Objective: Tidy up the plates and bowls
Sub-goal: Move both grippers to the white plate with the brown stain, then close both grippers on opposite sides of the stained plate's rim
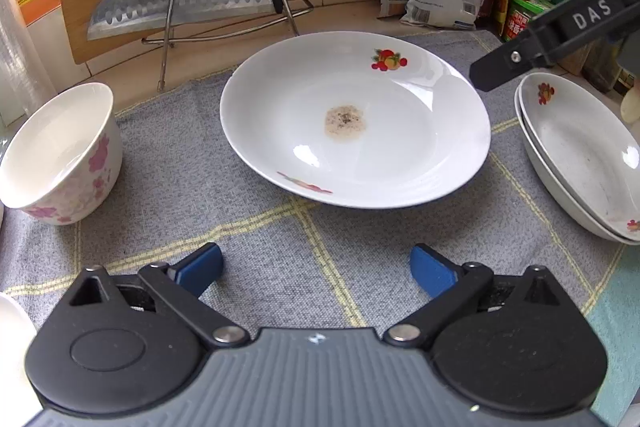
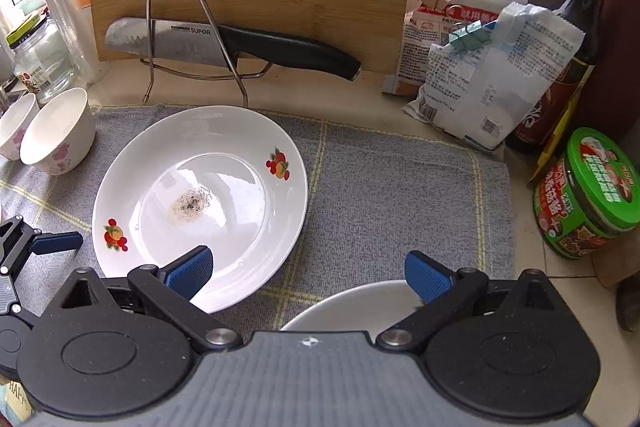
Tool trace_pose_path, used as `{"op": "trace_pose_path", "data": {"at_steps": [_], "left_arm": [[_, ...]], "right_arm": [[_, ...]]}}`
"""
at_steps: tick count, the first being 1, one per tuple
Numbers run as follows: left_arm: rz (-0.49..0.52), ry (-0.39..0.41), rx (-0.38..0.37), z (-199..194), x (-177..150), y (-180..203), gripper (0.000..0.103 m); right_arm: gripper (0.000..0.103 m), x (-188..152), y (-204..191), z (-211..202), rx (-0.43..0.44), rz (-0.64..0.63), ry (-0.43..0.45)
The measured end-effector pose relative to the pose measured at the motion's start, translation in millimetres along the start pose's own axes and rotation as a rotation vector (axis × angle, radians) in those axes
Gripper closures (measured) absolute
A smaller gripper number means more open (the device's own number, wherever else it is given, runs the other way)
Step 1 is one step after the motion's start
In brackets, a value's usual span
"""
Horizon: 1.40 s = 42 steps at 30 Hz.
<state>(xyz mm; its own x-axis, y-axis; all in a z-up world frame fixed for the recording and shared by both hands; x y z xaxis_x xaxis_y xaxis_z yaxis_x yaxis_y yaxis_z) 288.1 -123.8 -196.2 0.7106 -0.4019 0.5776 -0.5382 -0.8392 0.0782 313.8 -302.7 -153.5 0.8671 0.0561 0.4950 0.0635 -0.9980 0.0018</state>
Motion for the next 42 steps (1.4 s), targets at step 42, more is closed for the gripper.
{"op": "trace_pose_path", "data": {"at_steps": [42], "left_arm": [[0.082, 0.041, -0.055, 19, 20, 4, 0.000]], "right_arm": [[0.000, 63, -55, 90, 0.282, -0.139, -0.153]]}}
Point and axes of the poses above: each gripper's, at about its wrist camera, not at the fingertips, and z roughly the way its jaws point, y to its right, x to its top, the point moved 9 cm from there along z, roughly the way its jaws point, and after that the axes turned 6 degrees about -x, right-handed, at the moved point
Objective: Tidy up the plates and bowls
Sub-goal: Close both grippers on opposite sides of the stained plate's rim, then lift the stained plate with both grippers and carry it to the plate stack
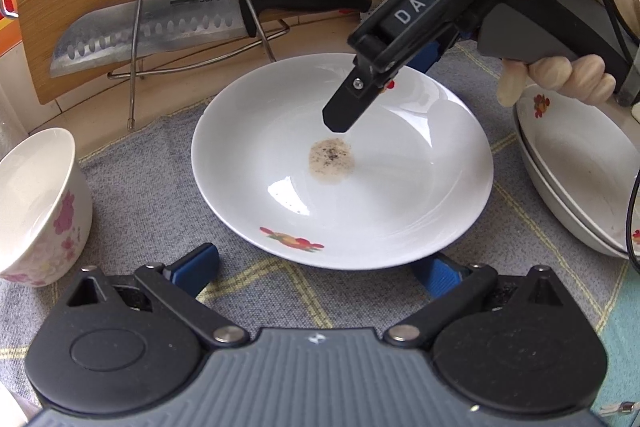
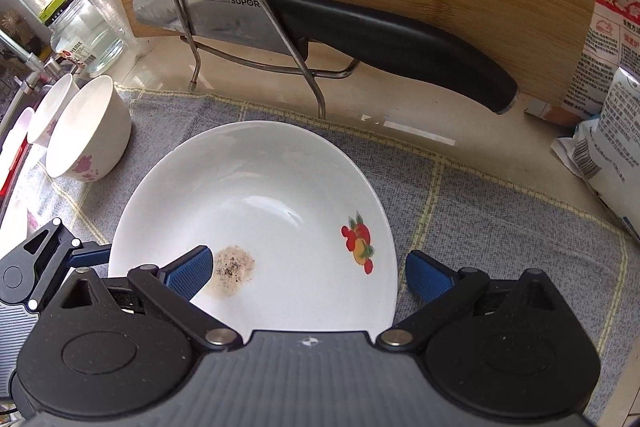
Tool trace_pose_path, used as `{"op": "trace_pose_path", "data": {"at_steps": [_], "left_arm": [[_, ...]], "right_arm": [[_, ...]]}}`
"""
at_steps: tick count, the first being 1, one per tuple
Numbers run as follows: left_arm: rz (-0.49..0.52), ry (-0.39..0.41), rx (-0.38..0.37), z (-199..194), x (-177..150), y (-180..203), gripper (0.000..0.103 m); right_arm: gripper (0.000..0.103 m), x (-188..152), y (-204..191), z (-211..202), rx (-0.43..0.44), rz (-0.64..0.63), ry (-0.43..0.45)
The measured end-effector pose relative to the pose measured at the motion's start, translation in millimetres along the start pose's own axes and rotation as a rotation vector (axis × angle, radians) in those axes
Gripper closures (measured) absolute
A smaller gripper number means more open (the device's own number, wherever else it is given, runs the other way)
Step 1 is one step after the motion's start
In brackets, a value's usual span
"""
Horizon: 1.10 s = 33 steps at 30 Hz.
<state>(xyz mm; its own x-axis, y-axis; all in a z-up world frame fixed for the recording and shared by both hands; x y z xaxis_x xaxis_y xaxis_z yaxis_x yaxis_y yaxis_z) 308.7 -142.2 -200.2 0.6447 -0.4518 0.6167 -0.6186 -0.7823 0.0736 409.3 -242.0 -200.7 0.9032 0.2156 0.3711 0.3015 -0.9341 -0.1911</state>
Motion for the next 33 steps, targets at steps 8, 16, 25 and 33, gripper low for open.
{"op": "trace_pose_path", "data": {"at_steps": [8, 16, 25, 33], "left_arm": [[0.008, 0.000, -0.006, 3, 3, 0, 0.000], [0.051, 0.004, -0.031, 3, 4, 1, 0.000], [0.124, 0.022, -0.044, 2, 5, 2, 0.000], [0.135, 0.030, -0.060, 2, 5, 1, 0.000]], "right_arm": [[0.000, -1, 2, -3, 0.008, -0.057, 0.012], [0.000, 0, 3, -9, 0.152, -0.066, 0.022], [0.000, 3, 6, -12, 0.239, -0.107, 0.000], [0.003, 2, 9, -15, 0.279, -0.083, -0.013]]}}
Point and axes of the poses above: each gripper's, at about its wrist camera, not at the fingertips, and z roughly the way its jaws point, y to its right, x to its top, the point moved 9 cm from there along z, roughly the way its jaws point, and after that the axes turned 6 degrees about -x, right-handed, at the moved point
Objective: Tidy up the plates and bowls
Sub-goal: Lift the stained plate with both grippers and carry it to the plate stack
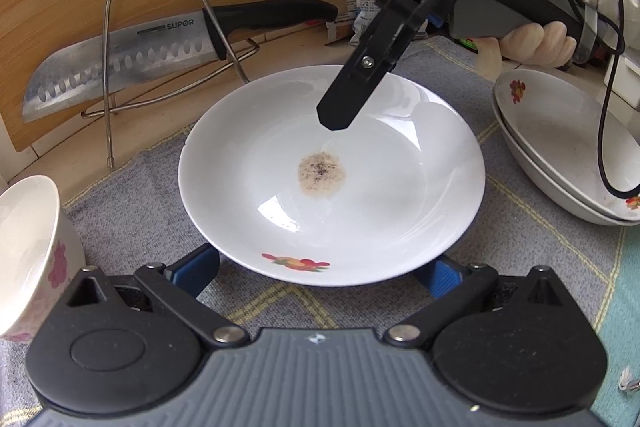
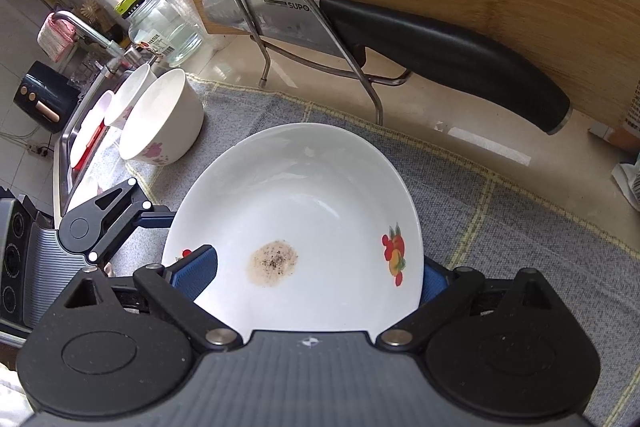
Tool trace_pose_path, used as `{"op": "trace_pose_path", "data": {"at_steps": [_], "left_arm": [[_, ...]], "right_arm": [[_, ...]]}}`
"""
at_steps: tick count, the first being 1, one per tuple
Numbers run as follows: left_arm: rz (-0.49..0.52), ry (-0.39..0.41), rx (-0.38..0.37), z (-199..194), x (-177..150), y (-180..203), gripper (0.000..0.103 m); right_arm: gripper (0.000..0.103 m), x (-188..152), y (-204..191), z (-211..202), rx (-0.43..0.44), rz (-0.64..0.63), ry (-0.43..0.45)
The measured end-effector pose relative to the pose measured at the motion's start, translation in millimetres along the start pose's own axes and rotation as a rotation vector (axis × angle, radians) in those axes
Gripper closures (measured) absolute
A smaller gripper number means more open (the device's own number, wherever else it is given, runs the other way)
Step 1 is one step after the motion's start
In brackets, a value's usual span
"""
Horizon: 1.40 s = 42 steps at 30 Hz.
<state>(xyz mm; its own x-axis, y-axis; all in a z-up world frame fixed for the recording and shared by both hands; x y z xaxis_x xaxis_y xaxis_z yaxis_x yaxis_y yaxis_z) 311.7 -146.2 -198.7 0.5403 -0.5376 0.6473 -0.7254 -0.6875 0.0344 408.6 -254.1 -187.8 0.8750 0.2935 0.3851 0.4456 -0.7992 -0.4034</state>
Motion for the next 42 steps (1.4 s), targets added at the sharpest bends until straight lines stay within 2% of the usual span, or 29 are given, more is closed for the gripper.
{"op": "trace_pose_path", "data": {"at_steps": [9, 16, 27, 42], "left_arm": [[0.074, 0.001, 0.005, 0, 2, 4, 0.000], [0.068, -0.006, 0.005, 0, 1, 4, 0.001], [0.080, -0.001, 0.013, -7, 1, 8, 0.002], [0.086, 0.014, -0.008, -37, 3, 23, 0.002]], "right_arm": [[0.005, 2, 3, -2, 0.002, 0.025, 0.007], [0.006, 2, -1, 0, -0.028, 0.025, 0.011], [0.006, 4, -7, -6, -0.022, 0.033, 0.026], [0.006, -8, -33, -31, -0.049, 0.031, 0.054]]}}
Point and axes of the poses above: each gripper's, at about its wrist camera, not at the fingertips, and z roughly the way its jaws point, y to its right, x to its top, the point moved 9 cm from there along z, roughly the way its jaws point, and after that the axes turned 6 degrees about -x, right-handed, at the moved point
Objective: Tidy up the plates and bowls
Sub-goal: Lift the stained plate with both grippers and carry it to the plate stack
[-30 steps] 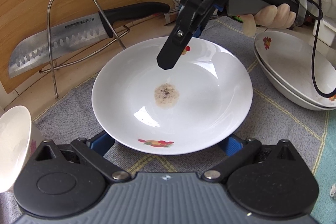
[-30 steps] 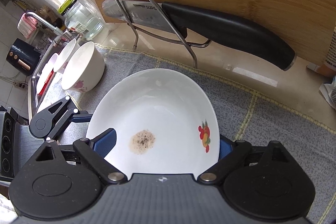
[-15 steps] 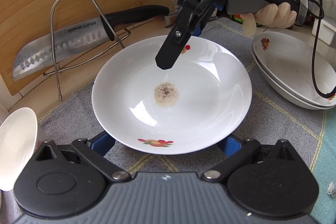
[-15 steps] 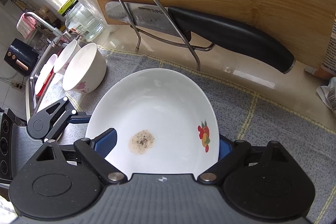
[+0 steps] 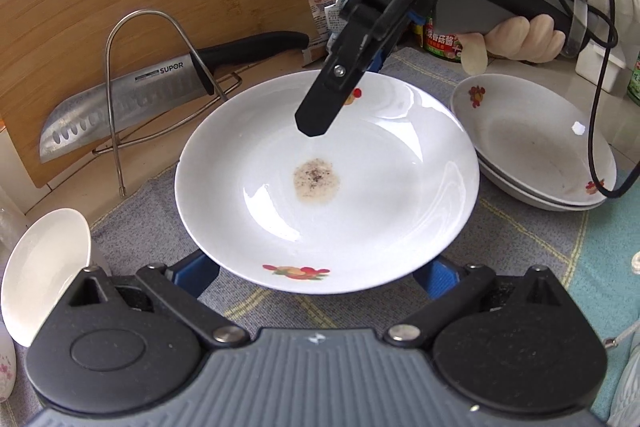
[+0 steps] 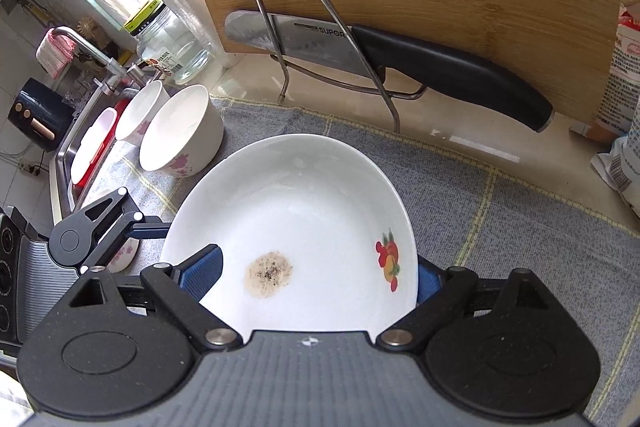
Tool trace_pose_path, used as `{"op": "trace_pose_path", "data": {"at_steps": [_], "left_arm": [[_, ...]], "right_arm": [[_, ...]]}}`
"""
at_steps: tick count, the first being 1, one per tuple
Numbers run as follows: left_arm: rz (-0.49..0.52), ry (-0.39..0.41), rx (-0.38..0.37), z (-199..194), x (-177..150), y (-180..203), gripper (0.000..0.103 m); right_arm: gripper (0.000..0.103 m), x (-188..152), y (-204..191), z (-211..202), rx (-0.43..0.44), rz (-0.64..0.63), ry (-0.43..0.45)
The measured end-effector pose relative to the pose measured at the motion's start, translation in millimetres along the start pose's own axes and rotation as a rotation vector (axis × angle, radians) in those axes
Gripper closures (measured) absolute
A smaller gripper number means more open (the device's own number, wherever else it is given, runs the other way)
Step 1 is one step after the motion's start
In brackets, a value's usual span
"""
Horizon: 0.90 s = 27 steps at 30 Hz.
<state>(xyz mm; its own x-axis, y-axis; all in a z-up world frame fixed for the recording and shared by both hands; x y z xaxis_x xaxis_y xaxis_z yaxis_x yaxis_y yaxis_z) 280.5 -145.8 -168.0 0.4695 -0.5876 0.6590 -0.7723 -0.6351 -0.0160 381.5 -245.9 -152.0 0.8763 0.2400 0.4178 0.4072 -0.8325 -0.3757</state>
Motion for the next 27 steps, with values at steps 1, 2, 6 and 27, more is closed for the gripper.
{"op": "trace_pose_path", "data": {"at_steps": [1, 2, 6, 27], "left_arm": [[0.004, 0.002, -0.002, -2, 0, 2, 0.002], [0.008, 0.004, -0.003, -5, 1, 3, 0.002], [0.023, 0.008, -0.012, -13, 1, 13, 0.002], [0.154, 0.034, -0.140, -28, 19, 79, 0.002]], "right_arm": [[0.006, -2, -2, -3, -0.003, 0.001, 0.003], [0.006, -4, -3, -6, -0.007, 0.001, 0.006], [0.006, -11, -9, -18, -0.019, 0.004, 0.021], [0.006, -81, 0, -84, -0.133, 0.125, 0.127]]}}
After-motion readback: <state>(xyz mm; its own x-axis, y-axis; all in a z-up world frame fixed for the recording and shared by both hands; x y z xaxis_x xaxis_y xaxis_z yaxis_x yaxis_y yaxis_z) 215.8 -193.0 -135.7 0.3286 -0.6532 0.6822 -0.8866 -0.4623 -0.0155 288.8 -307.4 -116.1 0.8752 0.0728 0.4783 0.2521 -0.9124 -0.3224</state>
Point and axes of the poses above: each gripper's, at about its wrist camera, not at the fingertips, and z roughly the way its jaws point, y to its right, x to its top, the point moved 9 cm from there along z, roughly the way its jaws point, and after that the axes turned 6 degrees about -x, right-handed, at the moved point
